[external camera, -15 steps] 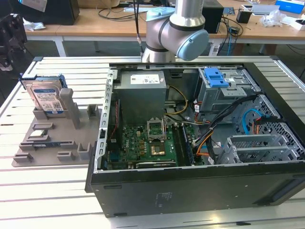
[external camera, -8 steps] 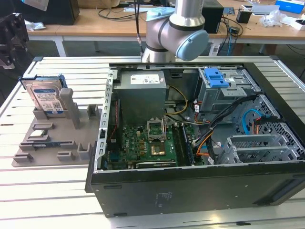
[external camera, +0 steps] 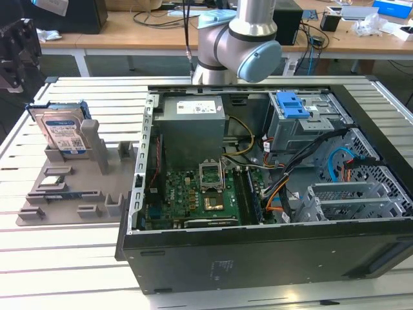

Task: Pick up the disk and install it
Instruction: 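Pick up the disk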

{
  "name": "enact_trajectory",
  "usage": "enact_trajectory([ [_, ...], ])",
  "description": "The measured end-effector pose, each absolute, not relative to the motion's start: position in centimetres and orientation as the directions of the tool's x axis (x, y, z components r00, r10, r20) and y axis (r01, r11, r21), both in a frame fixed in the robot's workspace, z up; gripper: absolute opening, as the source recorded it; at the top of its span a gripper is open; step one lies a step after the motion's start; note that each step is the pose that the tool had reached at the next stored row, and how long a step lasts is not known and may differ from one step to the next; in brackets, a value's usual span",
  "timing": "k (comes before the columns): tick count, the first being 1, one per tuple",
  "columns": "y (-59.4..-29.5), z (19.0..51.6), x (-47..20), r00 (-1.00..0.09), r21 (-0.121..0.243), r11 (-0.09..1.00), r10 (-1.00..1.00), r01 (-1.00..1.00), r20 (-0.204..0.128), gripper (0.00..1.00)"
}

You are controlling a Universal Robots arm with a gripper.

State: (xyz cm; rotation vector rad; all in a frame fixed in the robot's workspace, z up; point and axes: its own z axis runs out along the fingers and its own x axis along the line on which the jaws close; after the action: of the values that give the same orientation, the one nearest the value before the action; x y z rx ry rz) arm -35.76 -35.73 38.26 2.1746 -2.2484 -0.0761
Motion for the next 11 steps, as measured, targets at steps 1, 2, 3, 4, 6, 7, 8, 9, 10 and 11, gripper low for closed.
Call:
enact_trajectory([
  [1, -35.72, 38.21, -35.76, -0.034, 0.044, 0.033, -0.999, -0.998, -0.025, 0.54],
  [2, -35.71, 38.11, -35.76, -0.034, 0.044, 0.033, -0.999, -0.998, -0.025, 0.54],
  [3, -35.70, 38.05, -35.76, -0.034, 0.044, 0.033, -0.999, -0.999, -0.025, 0.54],
  [4, -35.69, 37.99, -35.76, -0.034, 0.044, 0.033, -0.999, -0.999, -0.025, 0.54],
  [6, -35.66, 37.75, -35.76, -0.034, 0.044, 0.033, -0.999, -0.999, -0.025, 0.54],
  [7, -35.65, 37.64, -35.76, -0.034, 0.044, 0.033, -0.999, -0.999, -0.025, 0.54],
  [8, -35.65, 37.56, -35.76, -0.034, 0.044, 0.033, -0.999, -0.999, -0.025, 0.54],
  [9, -35.64, 37.51, -35.76, -0.034, 0.044, 0.033, -0.999, -0.999, -0.025, 0.54],
  [10, -35.63, 37.40, -35.76, -0.034, 0.044, 0.033, -0.999, -0.999, -0.025, 0.54],
  [11, -35.62, 37.32, -35.76, -0.034, 0.044, 0.033, -0.999, -0.999, -0.025, 0.54],
])
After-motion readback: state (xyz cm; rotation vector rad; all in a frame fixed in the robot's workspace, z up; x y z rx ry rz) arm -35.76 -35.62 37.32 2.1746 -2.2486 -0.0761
